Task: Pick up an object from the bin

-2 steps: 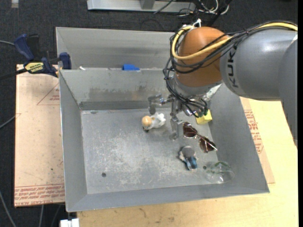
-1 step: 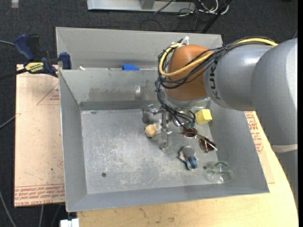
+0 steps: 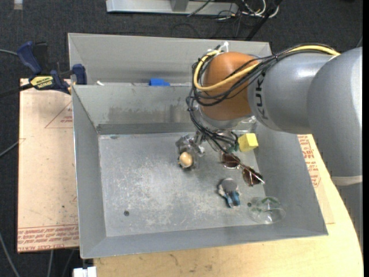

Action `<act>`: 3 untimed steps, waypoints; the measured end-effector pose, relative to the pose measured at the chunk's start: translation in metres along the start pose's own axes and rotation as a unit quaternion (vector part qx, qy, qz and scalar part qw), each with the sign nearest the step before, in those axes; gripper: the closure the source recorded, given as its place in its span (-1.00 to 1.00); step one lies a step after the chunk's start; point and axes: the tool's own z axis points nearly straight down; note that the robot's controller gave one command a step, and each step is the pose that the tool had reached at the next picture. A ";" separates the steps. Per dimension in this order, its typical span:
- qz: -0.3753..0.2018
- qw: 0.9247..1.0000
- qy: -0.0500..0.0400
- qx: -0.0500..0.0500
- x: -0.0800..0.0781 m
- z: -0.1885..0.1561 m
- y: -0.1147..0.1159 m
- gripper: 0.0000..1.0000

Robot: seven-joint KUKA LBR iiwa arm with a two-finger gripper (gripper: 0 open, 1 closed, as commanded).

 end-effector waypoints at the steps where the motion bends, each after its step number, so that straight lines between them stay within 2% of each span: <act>1: 0.000 1.000 0.000 0.000 0.000 0.000 0.000 1.00; 3: 0.000 1.000 0.002 -0.001 0.001 -0.013 0.001 1.00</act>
Offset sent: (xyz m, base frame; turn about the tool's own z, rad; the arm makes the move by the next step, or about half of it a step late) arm -0.0001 0.0000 0.0321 0.0000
